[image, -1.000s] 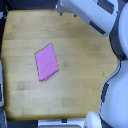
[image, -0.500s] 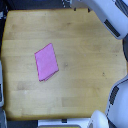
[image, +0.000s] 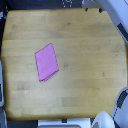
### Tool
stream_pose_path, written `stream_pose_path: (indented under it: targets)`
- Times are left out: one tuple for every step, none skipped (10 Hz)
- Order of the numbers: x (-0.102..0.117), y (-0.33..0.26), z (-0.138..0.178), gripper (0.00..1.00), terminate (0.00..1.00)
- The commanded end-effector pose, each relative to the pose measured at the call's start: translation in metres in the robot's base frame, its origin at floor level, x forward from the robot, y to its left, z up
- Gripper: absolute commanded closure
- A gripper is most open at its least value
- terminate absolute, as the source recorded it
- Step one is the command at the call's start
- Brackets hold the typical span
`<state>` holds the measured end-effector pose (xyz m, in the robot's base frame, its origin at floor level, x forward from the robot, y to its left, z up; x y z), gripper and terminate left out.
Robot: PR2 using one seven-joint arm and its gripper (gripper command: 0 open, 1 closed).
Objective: Folding a cloth
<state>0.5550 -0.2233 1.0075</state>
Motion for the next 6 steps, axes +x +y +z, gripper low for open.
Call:
stream_pose_path:
  targets:
    - [-0.009,-0.073,0.008,0.00,0.00]
    - [-0.013,-0.090,0.010,0.00,0.00]
    - [-0.016,-0.100,0.010,0.00,0.00]
    - [-0.016,-0.111,0.010,0.00,0.00]
    - [-0.017,-0.116,0.005,0.00,0.00]
    - [-0.014,-0.130,0.003,0.00,1.00]
